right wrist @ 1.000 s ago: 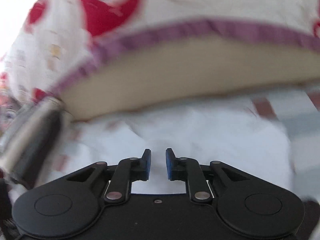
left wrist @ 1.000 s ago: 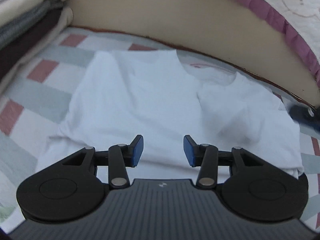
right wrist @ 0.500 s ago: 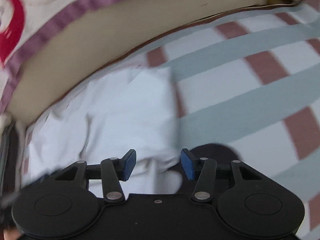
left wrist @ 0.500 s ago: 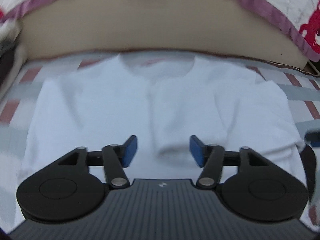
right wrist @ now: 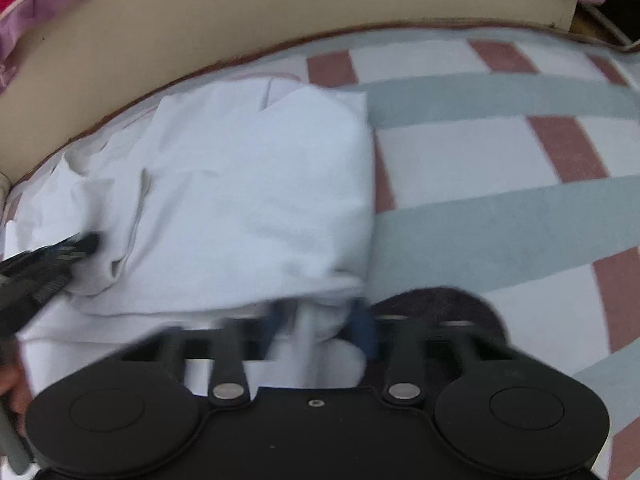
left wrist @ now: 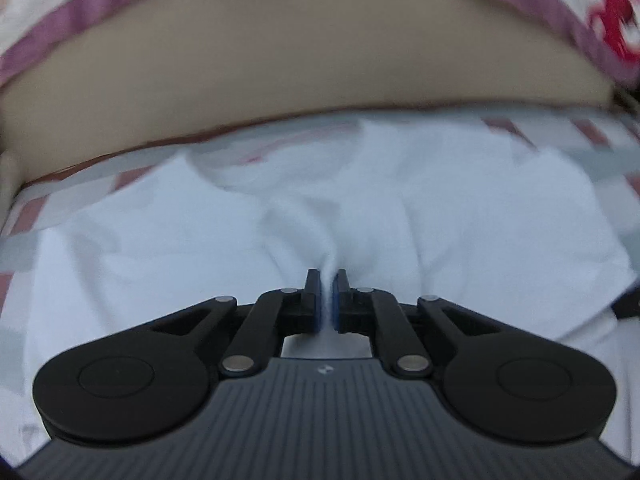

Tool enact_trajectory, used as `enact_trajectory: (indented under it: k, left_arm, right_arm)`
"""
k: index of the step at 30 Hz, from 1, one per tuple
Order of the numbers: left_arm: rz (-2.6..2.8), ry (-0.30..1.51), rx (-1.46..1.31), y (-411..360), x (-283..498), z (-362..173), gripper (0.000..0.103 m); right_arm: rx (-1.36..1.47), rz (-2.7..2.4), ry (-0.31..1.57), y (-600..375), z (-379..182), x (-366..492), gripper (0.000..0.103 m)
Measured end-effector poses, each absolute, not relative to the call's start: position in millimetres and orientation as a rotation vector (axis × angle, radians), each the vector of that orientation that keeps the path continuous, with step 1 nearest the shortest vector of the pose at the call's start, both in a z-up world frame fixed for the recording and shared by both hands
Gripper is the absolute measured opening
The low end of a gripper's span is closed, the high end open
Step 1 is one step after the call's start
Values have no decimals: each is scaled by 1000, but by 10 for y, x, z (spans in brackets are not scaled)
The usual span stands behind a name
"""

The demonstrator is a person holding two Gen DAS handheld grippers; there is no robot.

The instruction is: Fold clothes

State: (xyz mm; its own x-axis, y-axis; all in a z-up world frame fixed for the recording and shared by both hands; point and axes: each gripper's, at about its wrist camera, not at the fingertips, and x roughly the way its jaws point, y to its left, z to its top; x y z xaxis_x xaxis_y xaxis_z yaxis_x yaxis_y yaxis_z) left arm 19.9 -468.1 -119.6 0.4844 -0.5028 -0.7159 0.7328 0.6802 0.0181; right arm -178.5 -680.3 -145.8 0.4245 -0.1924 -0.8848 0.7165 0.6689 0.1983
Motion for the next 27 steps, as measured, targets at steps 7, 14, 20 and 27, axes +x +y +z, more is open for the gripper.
enact_trajectory:
  k: [7,14,20,27]
  left_arm:
    - [-528,743,67,-4046,458,-1052,7]
    - [-530,850,46,-3781,575,-1026,23]
    - [-697,816,141,-4027,307,-973,68]
    - [-642,854,375,-4435,255,-1313,53]
  right_arm:
    - [491,-669,986,-6652,-1346,-1816,7]
    - [546,-740,989,-6699,-1266,-1960,33]
    - [690,-696,724,-6787,-937,-2284,38]
    - [855,-618,627,-7152,-1093,-1871,53]
